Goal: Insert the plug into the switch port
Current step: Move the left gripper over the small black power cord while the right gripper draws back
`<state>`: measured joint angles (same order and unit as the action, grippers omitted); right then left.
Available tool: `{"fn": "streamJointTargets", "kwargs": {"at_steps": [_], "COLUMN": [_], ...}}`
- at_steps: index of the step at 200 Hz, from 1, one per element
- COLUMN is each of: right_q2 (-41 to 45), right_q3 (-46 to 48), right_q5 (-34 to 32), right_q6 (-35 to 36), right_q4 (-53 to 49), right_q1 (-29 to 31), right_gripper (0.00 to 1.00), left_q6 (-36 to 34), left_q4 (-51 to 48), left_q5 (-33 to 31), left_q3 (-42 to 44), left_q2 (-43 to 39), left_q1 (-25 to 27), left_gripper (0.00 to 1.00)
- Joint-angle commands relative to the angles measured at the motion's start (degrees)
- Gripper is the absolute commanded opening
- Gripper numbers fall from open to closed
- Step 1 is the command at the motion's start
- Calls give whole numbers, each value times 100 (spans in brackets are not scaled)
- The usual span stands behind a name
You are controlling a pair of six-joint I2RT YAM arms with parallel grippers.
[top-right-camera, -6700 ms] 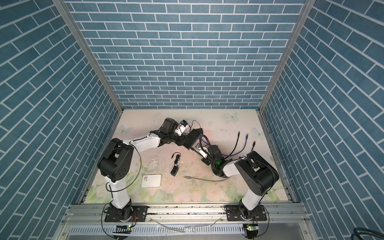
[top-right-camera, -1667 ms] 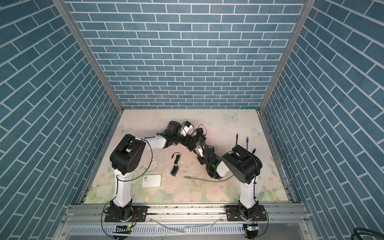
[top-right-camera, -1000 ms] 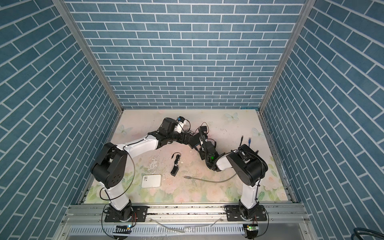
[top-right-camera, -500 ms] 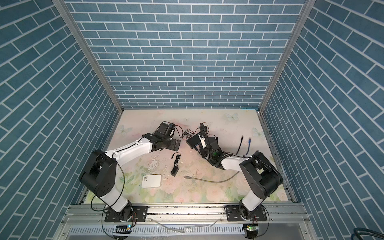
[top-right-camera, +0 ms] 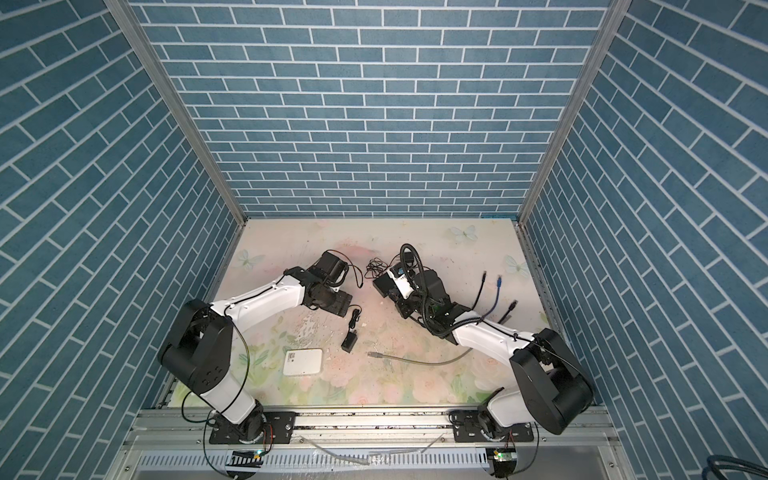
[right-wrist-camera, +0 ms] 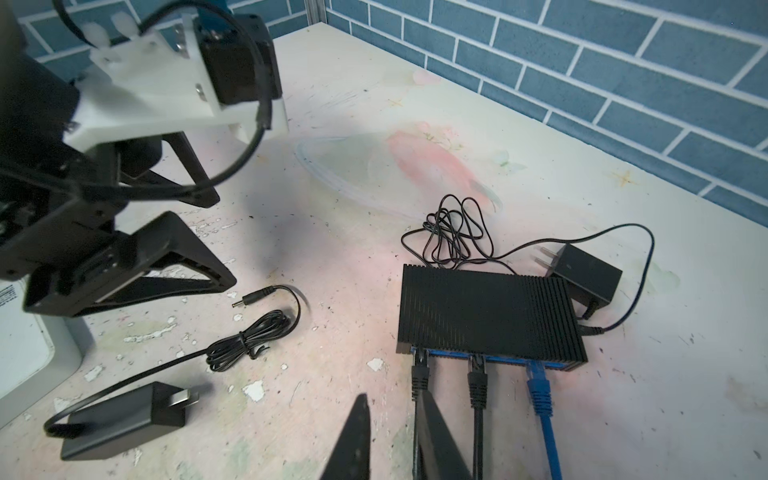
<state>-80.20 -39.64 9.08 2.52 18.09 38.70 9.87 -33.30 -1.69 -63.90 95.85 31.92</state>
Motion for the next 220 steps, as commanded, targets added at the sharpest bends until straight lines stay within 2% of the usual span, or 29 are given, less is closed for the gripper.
{"fn": "streamJointTargets", "kwargs": {"at_steps": [1,22,42,68,133,165,199,220], "right_q2": [177,267,260,194,-75,-239,-344,-397], "right_q3": [47,4,-288,-481,-736,-865,-923,-966], "right_q5": [202,26,-298,-372,-72,73,157,218], "right_q6": [-227,-541,-833,-999,-1176,-1262,-1342,-1390], "right_q4": [187,139,-419,-778,-1023,-1157,-1168,-1170], "right_q1": [16,15,17,15,20,16,16,15], "right_gripper": [20,23,22,21,21,20,19,17], "left_q6": [147,201,247,297,199,121,54,33], "left_q4": [124,161,131,47,48,-80,-98,-90], "left_q5": [264,262,215,87,-22,25,85,116], "left_q3": [114,67,-4,-65,-176,-366,-378,-344], "left_q2": [151,311,464,593,826,1050,1120,1137], "left_q1": [65,118,148,157,157,158,157,158], "left_gripper": [83,82,79,68,62,51,46,35]}}
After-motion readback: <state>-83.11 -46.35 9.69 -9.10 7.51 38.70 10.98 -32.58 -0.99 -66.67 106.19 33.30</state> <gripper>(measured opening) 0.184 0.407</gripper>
